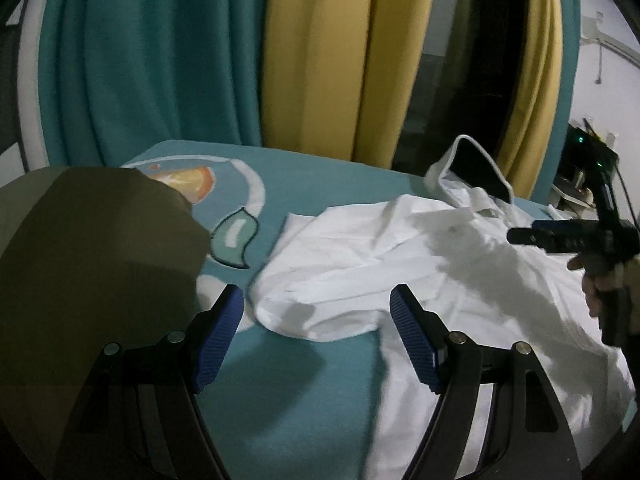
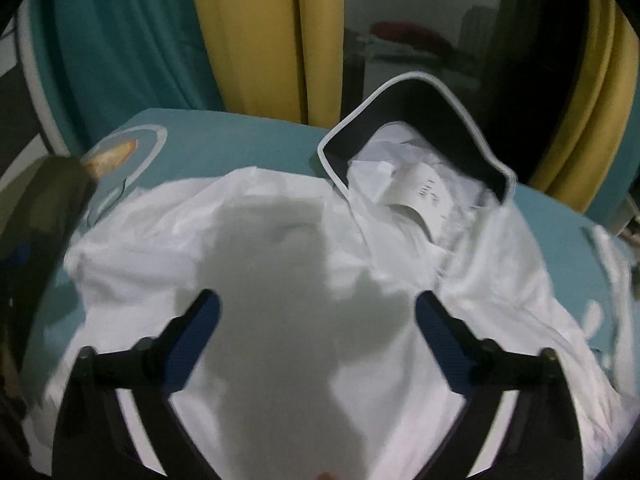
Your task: Fold large clothes
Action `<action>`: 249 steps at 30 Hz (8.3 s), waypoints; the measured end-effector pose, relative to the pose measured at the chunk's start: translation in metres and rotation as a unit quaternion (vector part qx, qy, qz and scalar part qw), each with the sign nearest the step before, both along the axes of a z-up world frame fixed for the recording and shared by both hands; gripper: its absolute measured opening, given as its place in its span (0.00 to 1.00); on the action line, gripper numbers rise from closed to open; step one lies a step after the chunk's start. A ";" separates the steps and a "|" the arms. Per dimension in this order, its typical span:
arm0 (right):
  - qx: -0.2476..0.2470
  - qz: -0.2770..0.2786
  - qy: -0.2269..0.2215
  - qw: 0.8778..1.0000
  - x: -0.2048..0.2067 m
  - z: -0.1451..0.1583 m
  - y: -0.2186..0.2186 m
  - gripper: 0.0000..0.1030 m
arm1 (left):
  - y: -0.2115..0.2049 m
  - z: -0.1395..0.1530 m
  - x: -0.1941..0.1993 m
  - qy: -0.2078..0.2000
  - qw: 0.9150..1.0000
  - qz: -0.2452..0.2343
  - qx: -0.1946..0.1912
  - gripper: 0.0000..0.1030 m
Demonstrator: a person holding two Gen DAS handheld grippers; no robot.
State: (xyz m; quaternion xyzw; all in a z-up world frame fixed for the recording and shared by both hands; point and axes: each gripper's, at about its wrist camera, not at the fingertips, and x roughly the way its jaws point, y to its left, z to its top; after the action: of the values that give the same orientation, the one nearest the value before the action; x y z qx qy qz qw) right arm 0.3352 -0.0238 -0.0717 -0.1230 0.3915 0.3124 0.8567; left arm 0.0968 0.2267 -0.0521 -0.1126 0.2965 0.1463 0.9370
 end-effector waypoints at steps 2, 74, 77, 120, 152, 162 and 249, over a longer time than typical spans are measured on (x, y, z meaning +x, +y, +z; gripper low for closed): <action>0.004 0.004 0.016 1.000 0.018 -0.004 0.012 0.83 | 0.007 -0.001 0.002 0.001 1.000 0.008 -0.003 0.76; -0.020 -0.159 0.001 0.987 0.021 -0.003 -0.288 0.20 | -0.121 0.011 0.081 0.041 0.993 -0.113 -0.010 0.76; -0.019 -0.181 -0.002 0.983 0.039 0.003 -0.310 0.28 | -0.123 0.012 0.086 0.041 0.993 -0.115 -0.006 0.76; -0.013 -0.226 -0.226 0.947 0.087 0.180 -0.356 0.02 | -0.128 0.033 0.097 0.028 0.993 -0.110 0.004 0.76; -0.042 0.055 -0.007 0.998 -0.025 -0.005 0.036 0.03 | -0.027 0.031 -0.009 -0.010 0.996 -0.079 -0.030 0.76; -0.012 0.110 0.080 0.991 -0.054 -0.015 -0.012 0.53 | -0.019 0.025 -0.012 -0.003 0.997 -0.071 -0.024 0.76; 0.008 -0.172 -0.008 0.985 0.047 -0.035 -0.287 0.13 | -0.089 0.009 0.134 0.030 0.970 -0.234 0.055 0.10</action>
State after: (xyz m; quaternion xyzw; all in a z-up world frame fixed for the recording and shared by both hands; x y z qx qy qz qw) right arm 0.3826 -0.3108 -0.1072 -0.0492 0.3974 0.1631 0.9017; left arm 0.2310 0.1379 -0.0435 0.0165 0.3342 -0.0574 0.9406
